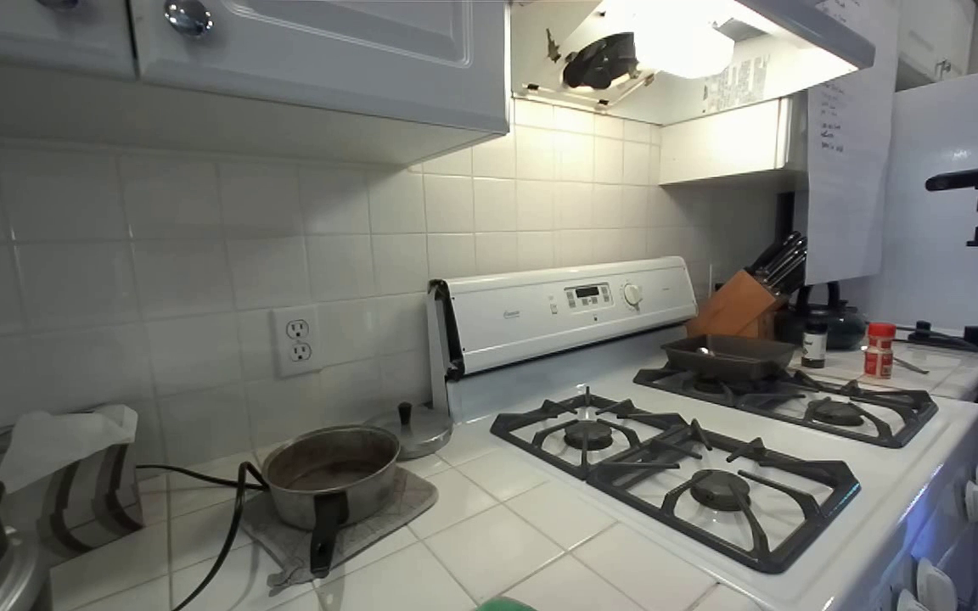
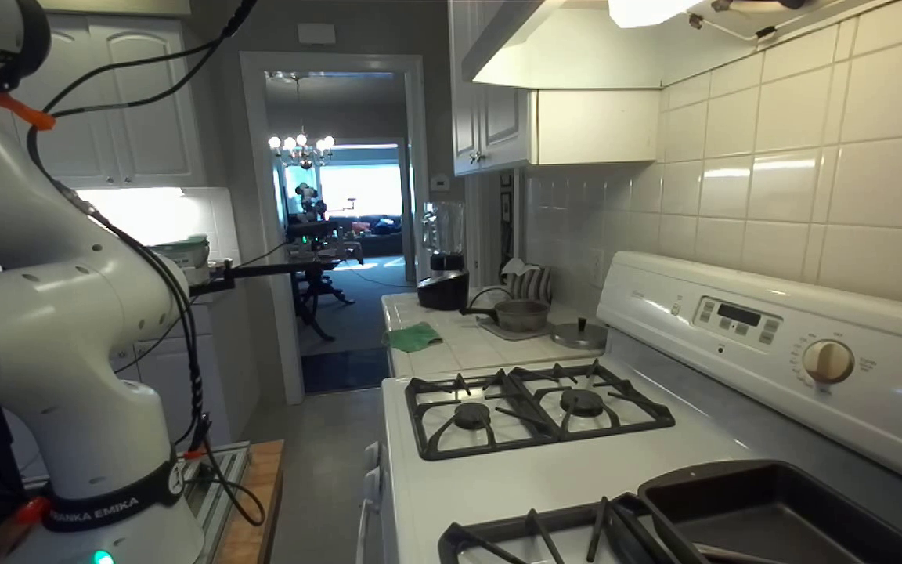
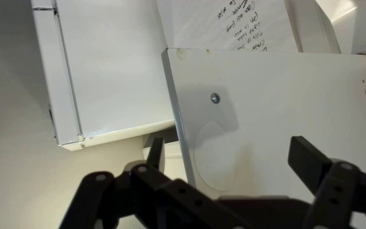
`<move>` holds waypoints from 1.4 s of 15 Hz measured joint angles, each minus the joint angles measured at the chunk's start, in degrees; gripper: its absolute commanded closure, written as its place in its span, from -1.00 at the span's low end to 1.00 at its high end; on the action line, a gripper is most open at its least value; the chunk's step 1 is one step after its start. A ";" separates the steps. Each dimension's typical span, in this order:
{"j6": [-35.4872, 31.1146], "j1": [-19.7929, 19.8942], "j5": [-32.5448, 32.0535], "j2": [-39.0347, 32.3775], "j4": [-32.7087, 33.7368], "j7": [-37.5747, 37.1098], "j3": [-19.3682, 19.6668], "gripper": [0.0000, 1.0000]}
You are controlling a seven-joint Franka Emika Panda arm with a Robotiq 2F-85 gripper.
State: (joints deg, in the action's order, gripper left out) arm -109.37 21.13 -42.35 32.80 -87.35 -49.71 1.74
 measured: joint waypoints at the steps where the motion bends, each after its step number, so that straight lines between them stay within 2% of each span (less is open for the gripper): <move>1: -0.98 -0.92 0.17 0.00 -0.02 0.57 0.73 -1.00; 5: -4.10 -3.61 1.70 0.01 -0.18 2.99 3.00 -1.00; 10: -6.42 -4.73 6.51 0.03 -0.26 6.63 4.50 -1.00; 15: -7.04 -4.52 10.08 0.33 -0.24 10.05 4.80 -1.00; 21: -5.74 -1.90 10.31 1.35 -0.17 10.22 2.91 -1.00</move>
State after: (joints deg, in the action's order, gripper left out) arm -115.11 19.23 -32.04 34.15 -87.52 -39.50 4.64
